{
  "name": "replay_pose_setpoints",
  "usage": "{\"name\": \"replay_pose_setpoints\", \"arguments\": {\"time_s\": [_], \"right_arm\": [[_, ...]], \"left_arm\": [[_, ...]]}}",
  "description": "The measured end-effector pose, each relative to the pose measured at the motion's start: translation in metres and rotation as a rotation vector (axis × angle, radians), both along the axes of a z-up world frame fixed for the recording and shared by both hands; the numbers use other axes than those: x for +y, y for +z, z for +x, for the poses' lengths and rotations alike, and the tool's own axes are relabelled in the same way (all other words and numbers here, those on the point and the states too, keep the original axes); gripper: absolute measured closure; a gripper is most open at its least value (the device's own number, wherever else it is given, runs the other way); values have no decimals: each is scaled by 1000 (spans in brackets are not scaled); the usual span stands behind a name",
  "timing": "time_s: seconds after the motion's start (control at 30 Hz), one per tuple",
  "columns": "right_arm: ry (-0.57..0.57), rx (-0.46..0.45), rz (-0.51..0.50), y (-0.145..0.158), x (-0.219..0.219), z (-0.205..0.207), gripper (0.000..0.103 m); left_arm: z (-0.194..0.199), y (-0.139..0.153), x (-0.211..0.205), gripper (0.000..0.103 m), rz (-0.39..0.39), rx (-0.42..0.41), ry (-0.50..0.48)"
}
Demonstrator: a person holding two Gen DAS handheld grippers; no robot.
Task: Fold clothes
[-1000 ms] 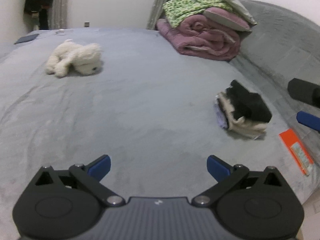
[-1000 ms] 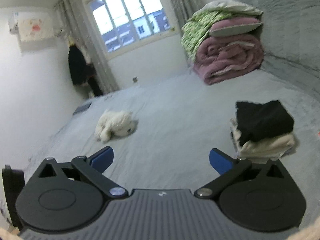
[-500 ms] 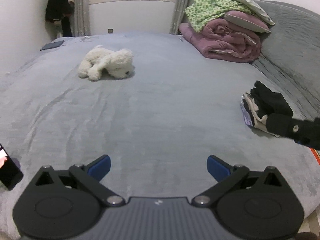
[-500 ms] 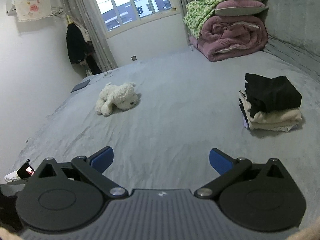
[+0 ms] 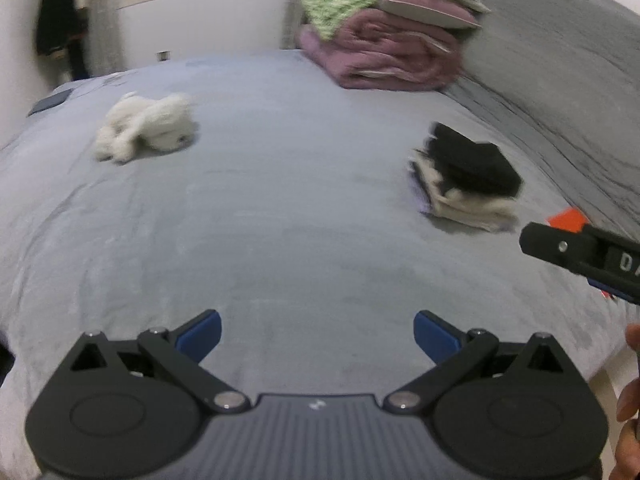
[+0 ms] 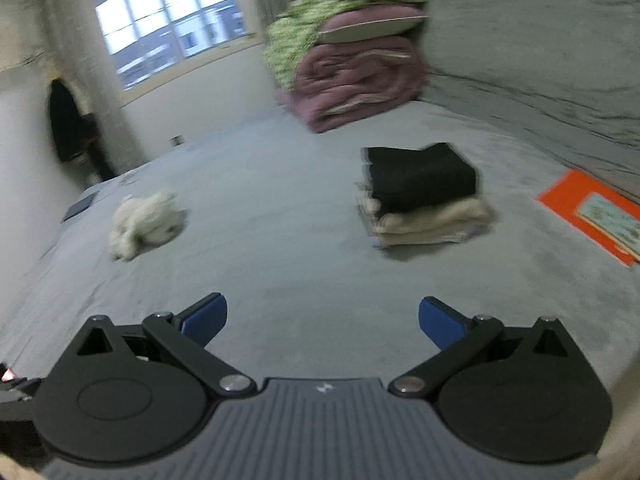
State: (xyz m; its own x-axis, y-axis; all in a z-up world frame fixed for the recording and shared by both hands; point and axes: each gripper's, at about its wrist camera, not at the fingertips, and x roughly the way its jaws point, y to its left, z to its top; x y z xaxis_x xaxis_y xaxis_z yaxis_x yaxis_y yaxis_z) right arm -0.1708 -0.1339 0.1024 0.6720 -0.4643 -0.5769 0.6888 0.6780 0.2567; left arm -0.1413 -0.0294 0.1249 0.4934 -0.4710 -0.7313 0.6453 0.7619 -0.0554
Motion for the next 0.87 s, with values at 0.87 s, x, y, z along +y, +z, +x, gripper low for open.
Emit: {"name": "replay_pose_setpoints", "arguments": {"time_s": [0.87], "right_arm": [[-108,14,16,-2,-37,-27,0]], "left_arm": [[-20,0,-50,1,-7,30,-108]]}}
